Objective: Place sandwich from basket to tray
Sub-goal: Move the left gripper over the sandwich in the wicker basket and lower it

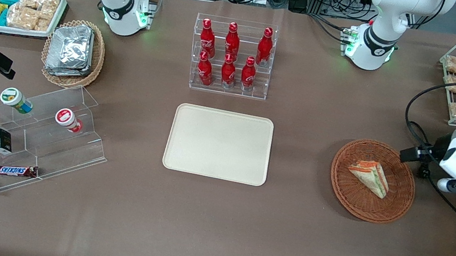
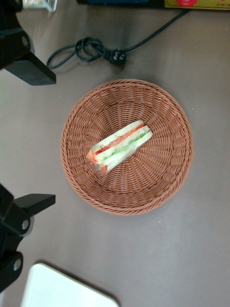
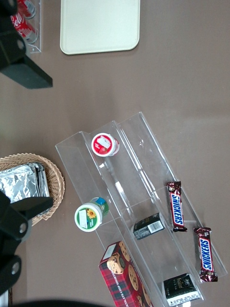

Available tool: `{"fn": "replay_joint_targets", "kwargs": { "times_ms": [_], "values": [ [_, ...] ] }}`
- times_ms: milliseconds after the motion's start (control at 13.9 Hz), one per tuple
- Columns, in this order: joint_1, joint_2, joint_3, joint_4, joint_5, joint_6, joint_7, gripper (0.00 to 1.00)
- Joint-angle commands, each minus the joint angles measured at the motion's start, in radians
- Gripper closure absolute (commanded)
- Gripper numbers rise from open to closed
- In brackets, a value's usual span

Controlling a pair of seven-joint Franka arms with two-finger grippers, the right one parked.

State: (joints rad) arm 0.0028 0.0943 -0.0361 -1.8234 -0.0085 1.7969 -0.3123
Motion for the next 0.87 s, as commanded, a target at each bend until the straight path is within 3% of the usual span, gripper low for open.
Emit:
{"fn": "replay_joint_targets", "kwargs": {
  "times_ms": [0, 289, 505, 794],
  "values": [
    [-0.001, -0.027, 0.001, -0.102, -0.011, 0.102, -0.221, 0.00],
    [-0.010, -0.013, -0.005, -0.249, -0.010, 0.292, -0.525, 0.00],
    [-0.010, 0.054, -0.005, -0.271, -0.008, 0.364, -0.729, 0.00],
    [-0.012, 0.110, -0.005, -0.342, -0.008, 0.479, -0.812, 0.00]
  ]
}}
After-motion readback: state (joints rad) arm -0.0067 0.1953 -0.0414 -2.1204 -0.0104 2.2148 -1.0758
